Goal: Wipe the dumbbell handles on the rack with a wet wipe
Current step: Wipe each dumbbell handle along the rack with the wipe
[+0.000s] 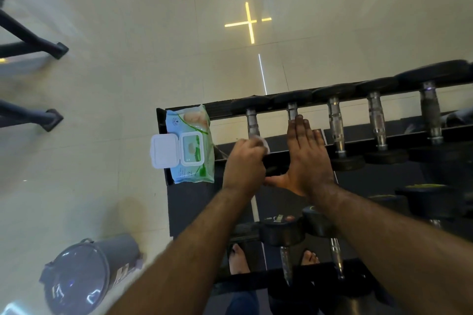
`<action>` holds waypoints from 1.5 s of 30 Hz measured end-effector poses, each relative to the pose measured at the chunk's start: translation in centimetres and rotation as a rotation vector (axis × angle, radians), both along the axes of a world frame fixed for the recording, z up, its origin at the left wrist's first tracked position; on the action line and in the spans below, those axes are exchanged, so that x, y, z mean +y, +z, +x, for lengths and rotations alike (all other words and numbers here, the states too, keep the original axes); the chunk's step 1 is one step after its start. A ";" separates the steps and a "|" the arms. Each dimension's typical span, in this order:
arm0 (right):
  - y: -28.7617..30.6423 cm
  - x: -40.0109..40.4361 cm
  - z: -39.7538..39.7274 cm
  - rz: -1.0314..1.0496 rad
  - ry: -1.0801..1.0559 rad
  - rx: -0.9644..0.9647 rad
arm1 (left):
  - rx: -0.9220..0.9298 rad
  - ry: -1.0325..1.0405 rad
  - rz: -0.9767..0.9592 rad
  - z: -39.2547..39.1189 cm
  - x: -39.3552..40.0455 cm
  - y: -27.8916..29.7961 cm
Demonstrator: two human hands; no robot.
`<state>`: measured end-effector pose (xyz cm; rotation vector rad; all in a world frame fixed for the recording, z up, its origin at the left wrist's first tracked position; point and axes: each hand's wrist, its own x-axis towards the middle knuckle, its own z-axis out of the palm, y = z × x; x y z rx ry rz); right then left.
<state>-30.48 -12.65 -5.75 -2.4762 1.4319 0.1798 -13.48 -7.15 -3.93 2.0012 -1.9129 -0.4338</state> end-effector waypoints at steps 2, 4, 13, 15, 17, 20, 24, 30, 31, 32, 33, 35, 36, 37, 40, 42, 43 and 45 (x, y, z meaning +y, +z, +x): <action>-0.1 0.0 0.0 -0.001 0.002 0.010 | 0.064 -0.068 0.167 0.5 0.7 0.2; -0.2 -0.1 0.0 -0.011 0.002 0.011 | 0.163 0.052 0.145 1.7 0.3 1.2; 0.1 0.0 0.1 -0.004 0.000 0.016 | 0.200 0.219 -0.368 4.2 -4.0 0.3; 0.1 0.0 0.1 -0.010 0.001 0.016 | 0.193 0.101 -0.253 4.1 -2.6 -0.1; 0.0 0.0 0.0 -0.021 0.011 0.015 | 0.226 -0.024 -0.056 4.7 -1.4 -0.1; -0.2 0.0 -0.1 -0.032 0.012 0.003 | 0.224 -0.239 0.350 6.3 -0.3 0.8; -0.2 0.0 0.0 -0.028 0.015 -0.014 | 0.313 0.064 0.180 6.7 -2.0 2.0; 0.0 0.1 0.0 -0.030 -0.001 -0.004 | 0.125 -0.012 0.397 3.3 -1.2 2.5; 0.0 0.1 0.0 -0.030 -0.005 -0.006 | 0.100 -0.048 0.442 3.6 -0.9 2.6; 0.0 0.1 0.0 -0.032 -0.005 -0.011 | 0.119 -0.043 0.449 4.1 -0.8 2.8; 0.0 0.2 0.1 -0.041 -0.004 -0.017 | 0.181 -0.007 0.430 4.8 -0.6 3.0; 0.0 0.3 0.0 -0.071 -0.004 -0.023 | 0.342 0.150 0.322 6.2 -0.1 3.4; 0.1 0.4 -0.1 -0.094 0.013 -0.033 | 0.431 0.257 0.253 6.8 0.3 3.7; 0.2 0.6 -0.1 -0.129 0.062 -0.064 | 0.527 0.361 0.194 7.2 0.9 3.8; 1.3 2.5 1.6 -0.214 0.453 -0.182 | 0.819 0.622 0.094 7.8 2.6 4.1; 2.9 3.6 5.0 -0.169 0.655 -0.065 | 0.947 0.750 0.021 7.9 3.5 4.4; 3.8 3.9 6.9 -0.128 0.650 0.023 | 0.987 0.794 -0.014 8.0 3.9 4.7; 5.0 3.8 10.0 -0.058 0.533 0.231 | 1.034 0.853 -0.060 8.1 4.4 5.3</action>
